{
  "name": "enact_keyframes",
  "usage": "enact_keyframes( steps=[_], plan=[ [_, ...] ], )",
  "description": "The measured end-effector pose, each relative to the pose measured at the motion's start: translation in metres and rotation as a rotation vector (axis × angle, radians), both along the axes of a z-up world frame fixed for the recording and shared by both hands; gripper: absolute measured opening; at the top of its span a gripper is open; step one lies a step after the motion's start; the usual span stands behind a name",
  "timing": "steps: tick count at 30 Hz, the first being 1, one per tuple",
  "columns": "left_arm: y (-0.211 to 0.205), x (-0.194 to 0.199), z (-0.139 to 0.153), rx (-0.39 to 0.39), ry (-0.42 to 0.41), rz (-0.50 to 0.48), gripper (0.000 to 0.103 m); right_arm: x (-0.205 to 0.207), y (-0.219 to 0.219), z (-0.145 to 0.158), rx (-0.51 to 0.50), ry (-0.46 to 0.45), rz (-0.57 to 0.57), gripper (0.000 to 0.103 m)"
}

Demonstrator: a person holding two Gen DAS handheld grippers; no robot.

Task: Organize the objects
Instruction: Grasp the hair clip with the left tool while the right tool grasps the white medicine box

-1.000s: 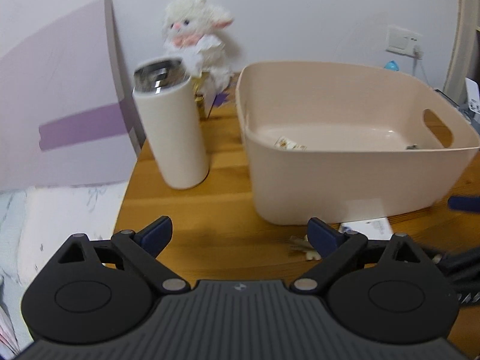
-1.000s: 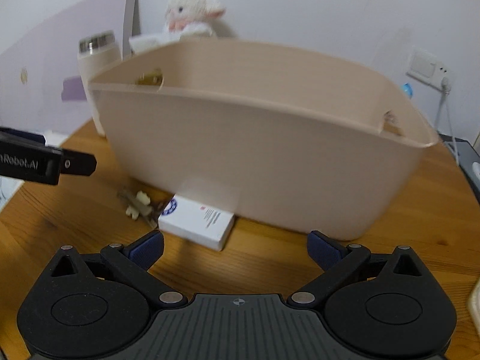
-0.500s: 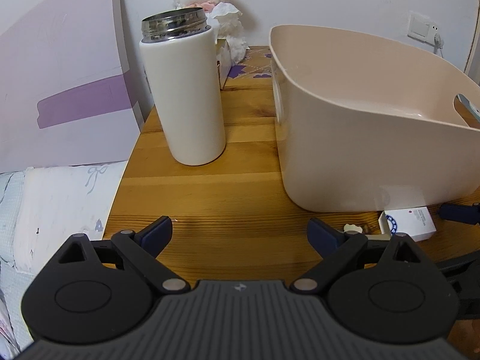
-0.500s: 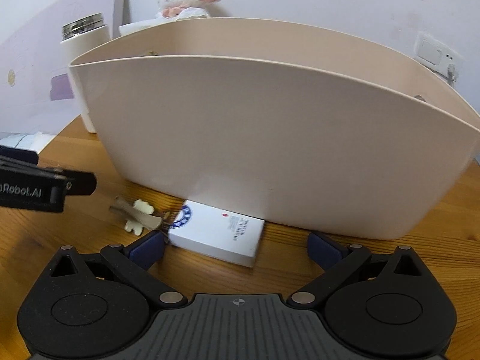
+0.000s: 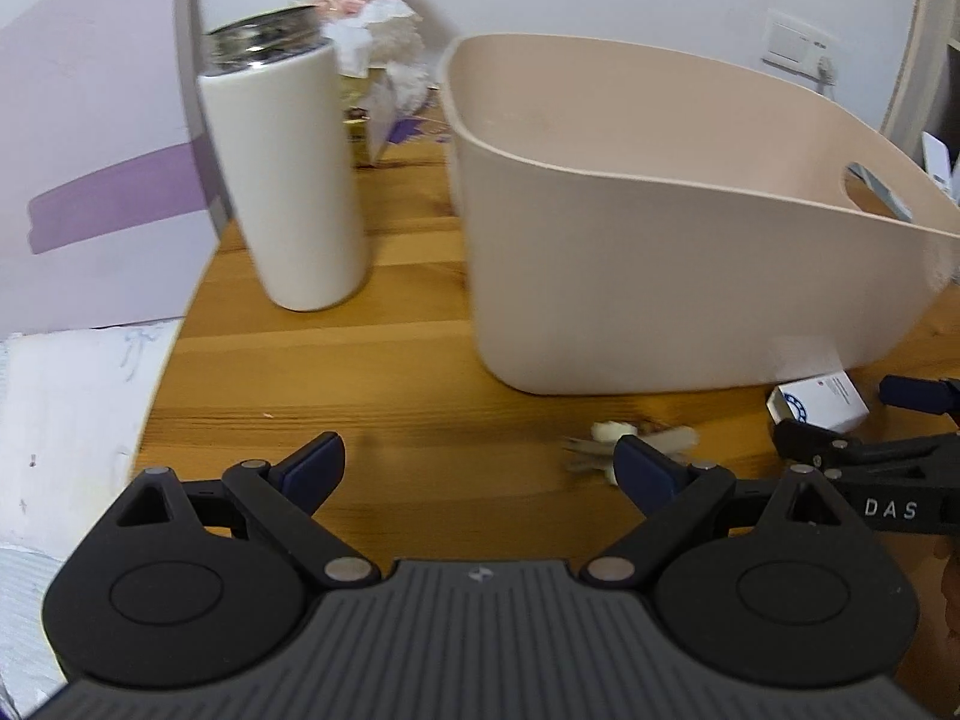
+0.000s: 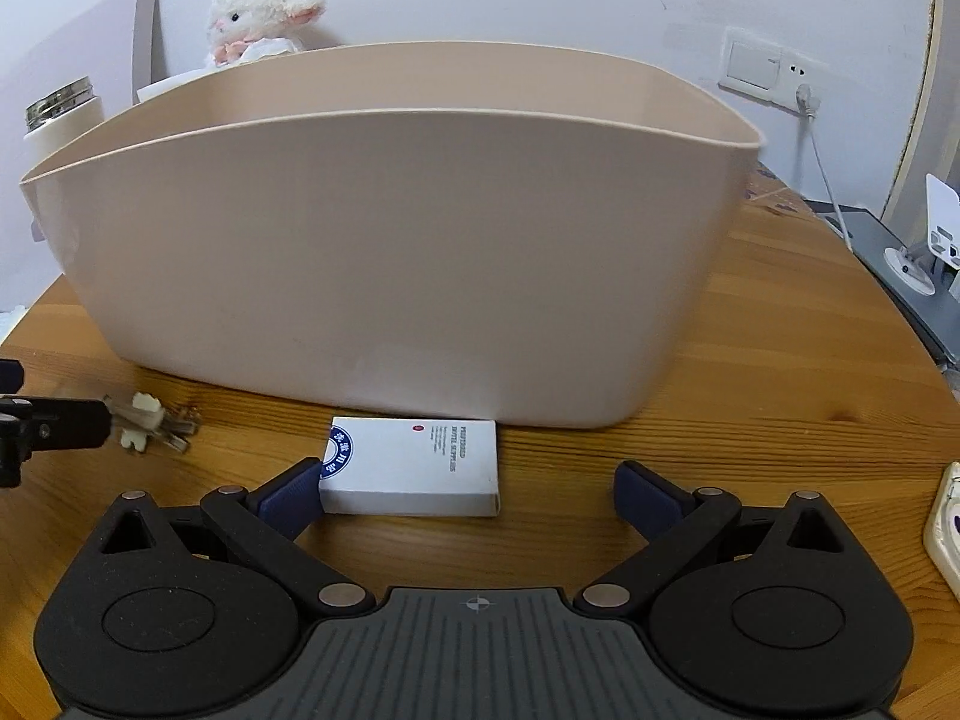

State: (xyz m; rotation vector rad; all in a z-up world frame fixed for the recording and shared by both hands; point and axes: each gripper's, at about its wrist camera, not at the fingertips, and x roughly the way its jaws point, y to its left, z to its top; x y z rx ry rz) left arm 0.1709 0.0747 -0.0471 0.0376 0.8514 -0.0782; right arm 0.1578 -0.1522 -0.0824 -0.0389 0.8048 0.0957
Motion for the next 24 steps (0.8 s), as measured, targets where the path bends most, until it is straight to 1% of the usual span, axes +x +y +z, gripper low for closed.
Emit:
enact_keyframes(
  steps=[6, 11, 14, 19, 24],
  plan=[
    [-0.024, -0.002, -0.009, -0.018, 0.016, -0.039, 0.097, 0.007, 0.001, -0.003, 0.002, -0.043, 0.046, 0.103],
    [-0.037, 0.003, -0.021, -0.024, 0.041, -0.037, 0.097, 0.005, -0.004, -0.007, 0.009, -0.084, 0.080, 0.103],
    [-0.044, 0.001, -0.026, 0.010, 0.002, -0.025, 0.097, 0.007, -0.005, -0.007, 0.015, -0.093, 0.092, 0.103],
    [-0.045, -0.003, -0.031, 0.003, -0.047, 0.006, 0.097, 0.012, -0.009, -0.008, 0.021, -0.091, 0.133, 0.103],
    [-0.047, -0.007, -0.036, 0.002, -0.087, 0.036, 0.097, 0.012, -0.007, -0.008, 0.014, -0.092, 0.130, 0.103]
  ],
)
